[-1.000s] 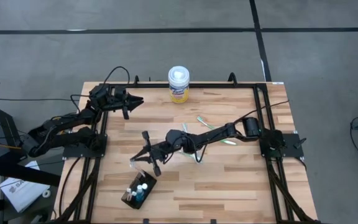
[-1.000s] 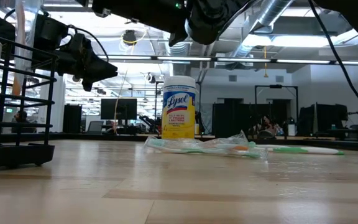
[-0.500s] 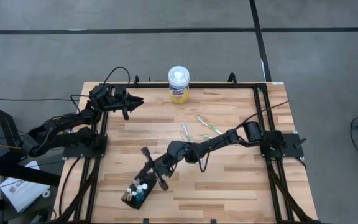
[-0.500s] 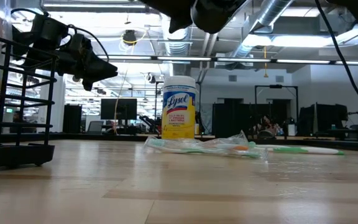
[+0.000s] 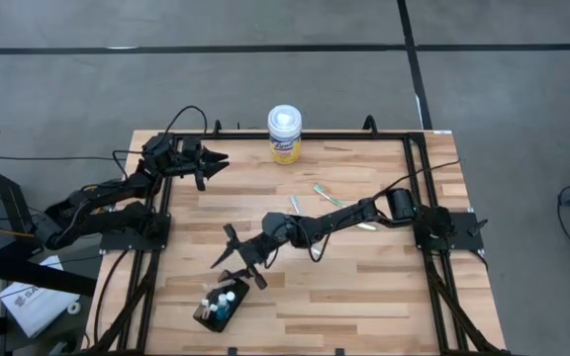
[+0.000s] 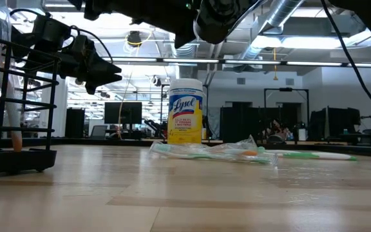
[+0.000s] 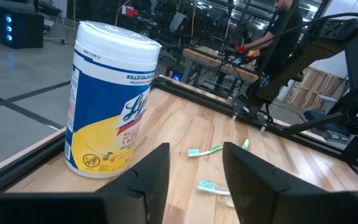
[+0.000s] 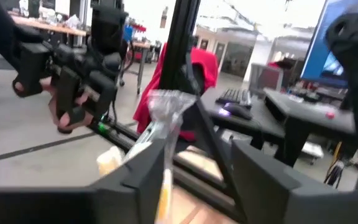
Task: Pick & Place toothbrushing station
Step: Put the orange toothbrush into the black wire organizer bin
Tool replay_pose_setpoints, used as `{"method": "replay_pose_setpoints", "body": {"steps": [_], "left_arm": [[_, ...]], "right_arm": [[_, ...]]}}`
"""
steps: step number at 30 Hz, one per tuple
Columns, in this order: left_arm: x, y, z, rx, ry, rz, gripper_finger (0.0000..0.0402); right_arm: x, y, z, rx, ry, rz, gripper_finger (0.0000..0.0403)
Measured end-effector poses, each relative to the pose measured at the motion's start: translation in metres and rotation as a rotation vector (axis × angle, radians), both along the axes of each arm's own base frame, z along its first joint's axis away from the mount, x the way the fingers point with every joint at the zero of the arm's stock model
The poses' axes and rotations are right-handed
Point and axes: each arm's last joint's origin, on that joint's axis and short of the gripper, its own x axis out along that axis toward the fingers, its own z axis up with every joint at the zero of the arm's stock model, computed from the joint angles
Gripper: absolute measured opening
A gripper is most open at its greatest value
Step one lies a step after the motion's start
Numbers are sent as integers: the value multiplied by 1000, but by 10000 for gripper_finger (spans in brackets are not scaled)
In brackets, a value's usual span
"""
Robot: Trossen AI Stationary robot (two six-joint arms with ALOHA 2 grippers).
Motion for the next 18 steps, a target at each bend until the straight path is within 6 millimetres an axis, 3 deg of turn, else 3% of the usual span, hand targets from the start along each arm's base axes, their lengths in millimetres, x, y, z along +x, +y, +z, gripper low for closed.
{"method": "replay_pose_setpoints", "body": {"steps": [4,9,14,18], "left_arm": [[0,0,0,-2,1,0,166],[0,0,0,-11,1,1,172],[-1,-1,-3,-42,4,2,168],[1,-2,-1,-25,-8,-11,168]], "right_arm": [[0,1,2,7,-20,2,229],[-4,0,19,6,-55,2,245],[-19,-8,67,6,-42,-16,231],[-43,-23,118,5,10,-206,214]]}}
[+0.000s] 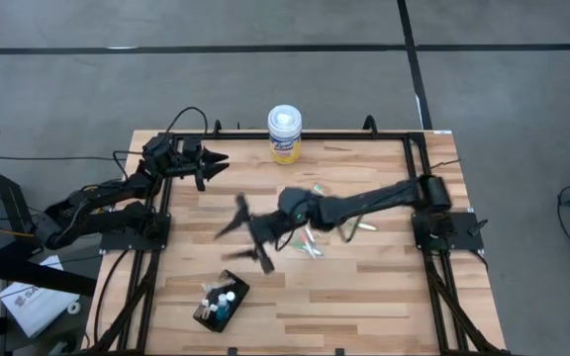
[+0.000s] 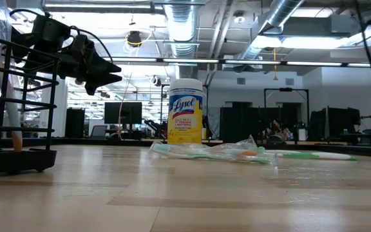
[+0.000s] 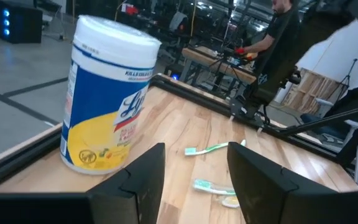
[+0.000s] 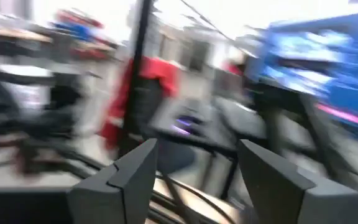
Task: Pick & Place toothbrushing station
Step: Put the orange toothbrush into the black wire organizer bin
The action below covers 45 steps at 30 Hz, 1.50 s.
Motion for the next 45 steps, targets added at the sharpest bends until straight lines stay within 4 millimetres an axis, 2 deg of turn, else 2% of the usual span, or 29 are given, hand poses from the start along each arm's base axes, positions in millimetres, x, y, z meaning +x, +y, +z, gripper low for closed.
{"method": "replay_pose_setpoints", "body": {"steps": [2,5,8,10,15,17,20,24,27,31,36,45], "left_arm": [[2,-2,2,3,-15,-16,167],[6,-6,7,-29,-65,-44,167],[10,-10,16,-61,-142,-76,167],[14,-12,24,-73,-191,-96,167],[23,-14,40,-66,-237,-107,167],[24,-14,42,-64,-243,-106,167],[23,-13,42,-91,-249,-94,167],[23,-13,42,-108,-252,-91,167],[23,-13,42,-110,-251,-91,167],[23,-13,41,-115,-247,-91,167],[24,-12,38,-128,-234,-90,167],[28,-8,30,-163,-202,-87,167]], "right_arm": [[-11,-16,15,8,80,-178,206],[-28,-53,27,113,238,-477,193],[-50,-90,30,340,430,-644,178],[-59,-104,21,450,568,-708,169],[-61,-100,-14,573,866,-752,159],[-61,-96,-38,603,1035,-787,162],[-57,-97,-71,615,1185,-863,173],[-49,-105,-84,676,1212,-866,184],[-45,-113,-104,694,1271,-884,187],[-47,-124,-100,713,1244,-904,185],[-55,-134,-114,707,1305,-958,175],[-64,-121,-144,755,1373,-913,185]]}}
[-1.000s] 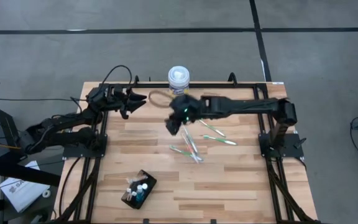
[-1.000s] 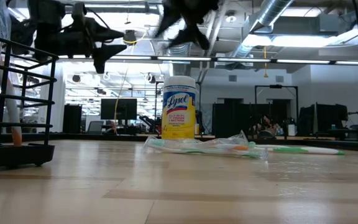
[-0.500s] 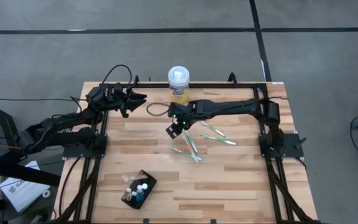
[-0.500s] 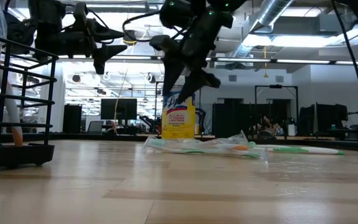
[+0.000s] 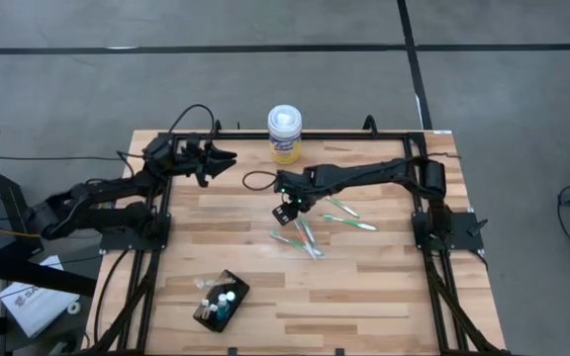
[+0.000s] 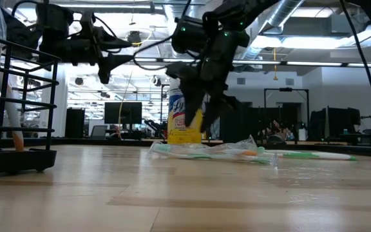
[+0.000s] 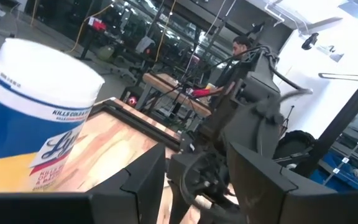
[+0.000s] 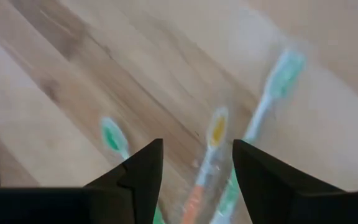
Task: Pick & Place toothbrushing station
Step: Put the orange toothbrush into the black wire organizer bin
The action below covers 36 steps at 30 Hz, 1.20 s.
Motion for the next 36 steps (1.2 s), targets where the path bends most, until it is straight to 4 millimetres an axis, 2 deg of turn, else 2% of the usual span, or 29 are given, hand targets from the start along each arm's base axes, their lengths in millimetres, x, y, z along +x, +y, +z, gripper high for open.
{"method": "replay_pose_setpoints", "body": {"steps": [6,12,17,33,36], "left_arm": [[2,2,-4,-16,18,-4,167],[2,2,-4,-10,18,-4,167],[2,2,-5,-13,21,-2,167],[2,2,-10,11,69,4,167],[2,2,-10,19,71,4,167]], "right_arm": [[-4,14,-18,16,-2,-5,190],[-5,19,-27,26,-31,5,180],[-8,19,-34,38,-34,-25,176],[-8,18,-34,16,-24,-68,173],[-6,18,-47,4,7,-81,158]]}}
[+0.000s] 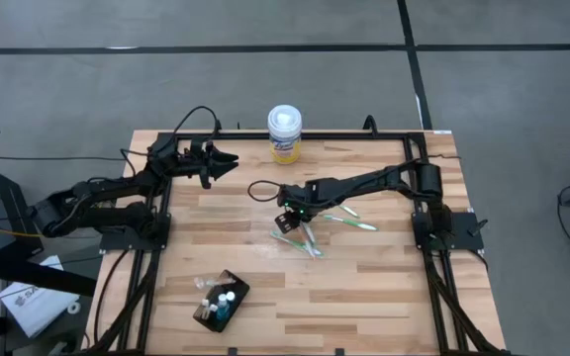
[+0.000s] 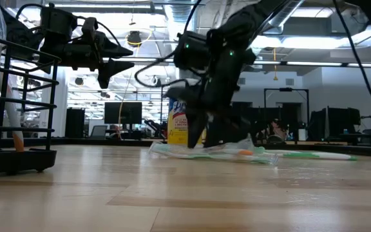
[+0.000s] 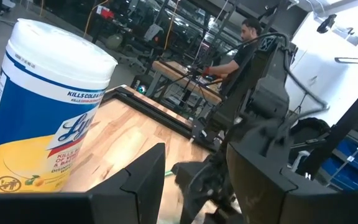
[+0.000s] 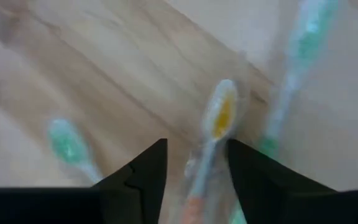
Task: Pick & Place toothbrushing station
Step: Put the orange toothbrush into the black wire organizer bin
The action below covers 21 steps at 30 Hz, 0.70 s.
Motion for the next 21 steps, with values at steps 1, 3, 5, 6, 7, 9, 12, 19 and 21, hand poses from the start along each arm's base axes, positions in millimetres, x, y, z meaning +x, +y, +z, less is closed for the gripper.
{"method": "replay_pose_setpoints", "body": {"steps": [1,3,5,6,7,9,12,19,21], "left_arm": [[0,0,-1,-1,2,0,167],[0,0,-3,-8,9,0,167],[0,0,-5,-14,17,0,167],[1,1,-7,-18,23,0,167],[0,0,-10,-25,31,0,167],[-1,-1,-13,-32,39,0,167],[-3,-3,-18,-44,50,0,167],[-3,-3,-19,-47,48,17,167],[-3,-2,-18,-43,44,28,167]], "right_arm": [[1,0,-2,3,2,-1,151],[5,0,-10,23,-10,7,134],[9,0,-16,38,-27,9,118],[11,0,-18,39,-41,4,111],[12,0,-19,40,-51,-3,103],[15,-1,-19,48,-86,1,69],[19,-2,-14,27,-148,37,14],[27,-16,29,-13,-365,29,0],[29,-21,51,-39,-436,43,0]]}}
